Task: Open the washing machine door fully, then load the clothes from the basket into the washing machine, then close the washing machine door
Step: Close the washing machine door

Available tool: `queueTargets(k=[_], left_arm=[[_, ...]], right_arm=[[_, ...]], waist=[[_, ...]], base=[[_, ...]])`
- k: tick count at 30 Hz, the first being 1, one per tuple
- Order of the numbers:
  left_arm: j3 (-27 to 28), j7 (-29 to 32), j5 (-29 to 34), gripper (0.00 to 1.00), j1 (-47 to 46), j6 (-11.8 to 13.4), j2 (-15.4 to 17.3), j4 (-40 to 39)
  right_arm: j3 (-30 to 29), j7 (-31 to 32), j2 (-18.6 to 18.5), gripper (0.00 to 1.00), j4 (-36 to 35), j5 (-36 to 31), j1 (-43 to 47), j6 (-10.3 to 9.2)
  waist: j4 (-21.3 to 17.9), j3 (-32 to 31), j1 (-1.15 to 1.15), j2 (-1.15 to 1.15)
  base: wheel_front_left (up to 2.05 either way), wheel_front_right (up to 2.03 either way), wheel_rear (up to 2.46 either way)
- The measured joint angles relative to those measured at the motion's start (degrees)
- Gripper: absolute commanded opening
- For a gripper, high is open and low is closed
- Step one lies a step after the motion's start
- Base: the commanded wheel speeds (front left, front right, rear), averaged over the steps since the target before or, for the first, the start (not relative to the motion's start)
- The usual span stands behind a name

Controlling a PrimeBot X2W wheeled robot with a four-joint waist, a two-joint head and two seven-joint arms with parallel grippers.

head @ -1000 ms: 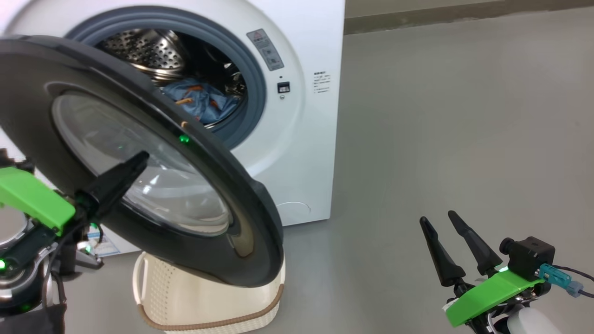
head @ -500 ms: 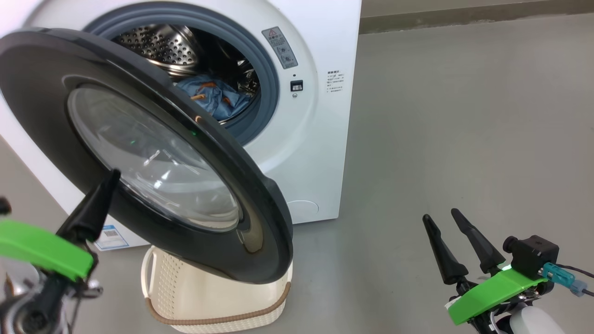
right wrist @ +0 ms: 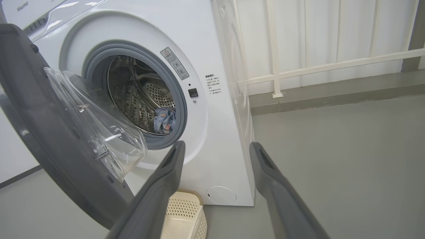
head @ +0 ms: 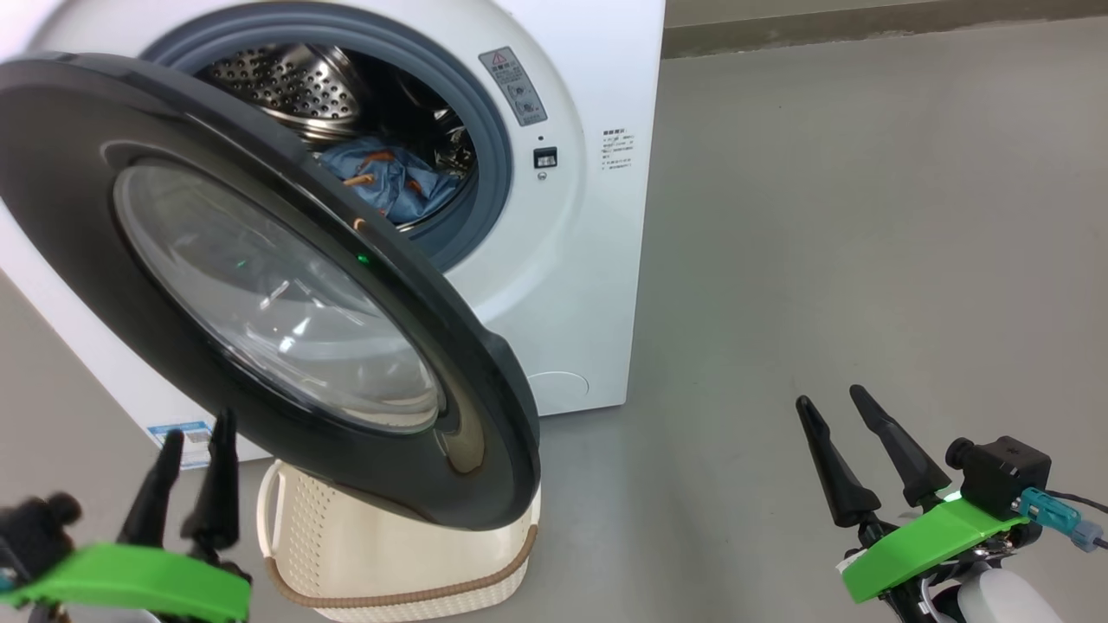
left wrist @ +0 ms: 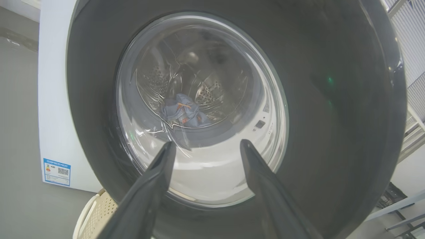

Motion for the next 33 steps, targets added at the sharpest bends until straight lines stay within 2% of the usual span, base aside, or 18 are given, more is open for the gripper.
queueTargets(k=[6,12,15,20,33], left_arm=[[-2.9,-8.6,7.1,1.00,2.4,0.0,1.2,3.7],[-4.9,-14.6,13.0,1.00,2.4,1.3,0.5,7.4],[-5.9,-15.9,13.8,1.00,2.4,1.3,-1.0,9.5],[-6.1,-17.0,16.5,1.00,2.4,2.3,-1.2,11.7],[-5.1,-17.1,19.0,1.00,2.4,2.3,-2.1,11.3]], right_arm=[[-0.1,0.0,-0.1,1.00,0.0,-0.4,0.0,0.00],[-0.2,0.0,-0.6,1.00,0.0,-0.5,0.0,0.00],[-0.4,0.0,-0.9,1.00,0.0,-0.5,0.0,0.00],[-0.3,0.0,-1.0,1.00,0.0,-0.5,0.0,0.00],[-0.3,0.0,-1.1,1.00,0.0,-0.5,0.0,0.00]], waist=[[0.1,0.2,0.00,0.00],[0.7,0.4,0.00,0.00],[1.0,0.4,0.00,0.00],[1.0,0.3,0.00,0.00],[1.3,-0.1,0.00,0.00]], base=[[0.00,0.00,0.00],[0.00,0.00,0.00],[0.00,0.00,0.00],[0.00,0.00,0.00],[0.00,0.00,0.00]])
